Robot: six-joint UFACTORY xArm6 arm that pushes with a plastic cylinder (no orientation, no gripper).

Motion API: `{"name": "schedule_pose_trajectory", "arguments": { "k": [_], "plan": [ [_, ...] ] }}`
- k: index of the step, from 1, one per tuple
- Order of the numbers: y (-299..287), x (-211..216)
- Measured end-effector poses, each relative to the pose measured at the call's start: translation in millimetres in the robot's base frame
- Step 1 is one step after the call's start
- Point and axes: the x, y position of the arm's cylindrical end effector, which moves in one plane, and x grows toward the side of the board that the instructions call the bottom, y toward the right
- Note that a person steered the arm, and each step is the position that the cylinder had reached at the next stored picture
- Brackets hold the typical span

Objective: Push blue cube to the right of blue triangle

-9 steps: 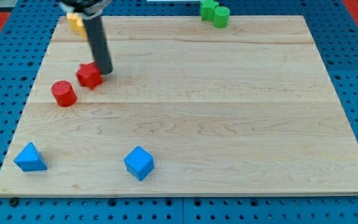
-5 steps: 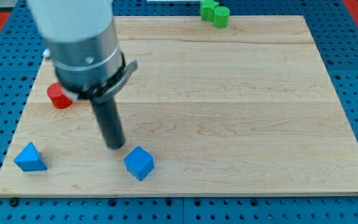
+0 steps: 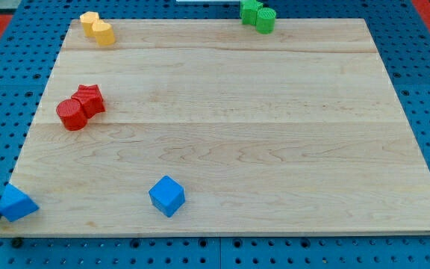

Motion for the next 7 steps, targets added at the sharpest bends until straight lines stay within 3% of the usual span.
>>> {"name": "schedule_pose_trajectory", "arguments": {
  "k": [1, 2, 3, 4, 5, 7],
  "plan": [
    [8.0, -37.3],
    [24.4, -48.6],
    [20.3, -14.6],
    [62.9, 8.8],
    [170.8, -4.5],
    [254.3, -22.7]
  ]
}}
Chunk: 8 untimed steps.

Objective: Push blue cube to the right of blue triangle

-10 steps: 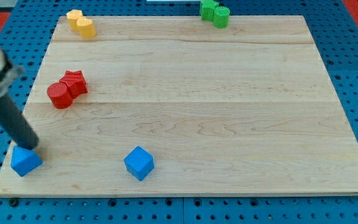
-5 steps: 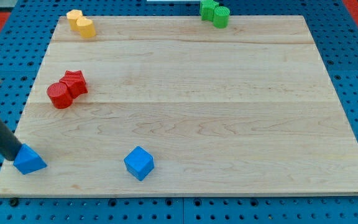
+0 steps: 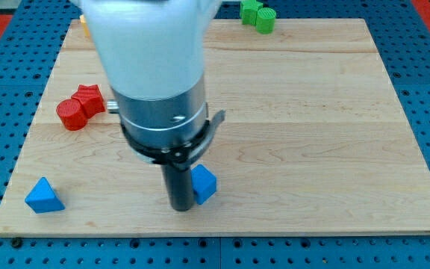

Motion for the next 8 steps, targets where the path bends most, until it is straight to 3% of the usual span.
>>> {"name": "schedule_pose_trajectory", "arguments": {
  "k": [1, 2, 3, 4, 5, 7, 8],
  "plan": [
    [74.4, -6.3],
    [75.4, -42.2],
    [6.8, -20.4],
    [-45.6, -27.0],
    [-16.0, -65.5],
    [-34.2, -113.1],
    [-24.9, -156.8]
  ]
}}
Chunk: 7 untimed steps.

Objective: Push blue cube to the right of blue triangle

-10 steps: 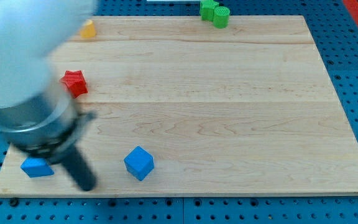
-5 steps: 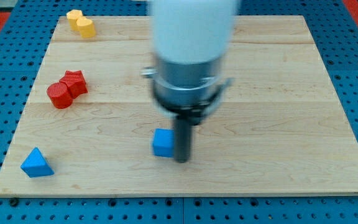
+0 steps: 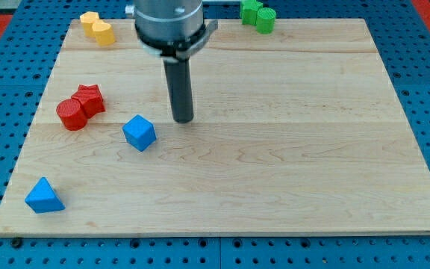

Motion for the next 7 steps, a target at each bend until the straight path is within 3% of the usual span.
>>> {"name": "schedule_pose_trajectory", "arguments": {
  "k": [2, 4, 6, 7],
  "plan": [
    [-55.8, 110.7],
    [-46.5, 41.6],
    [-128.1, 96.8],
    [-126.7, 95.2]
  ]
}}
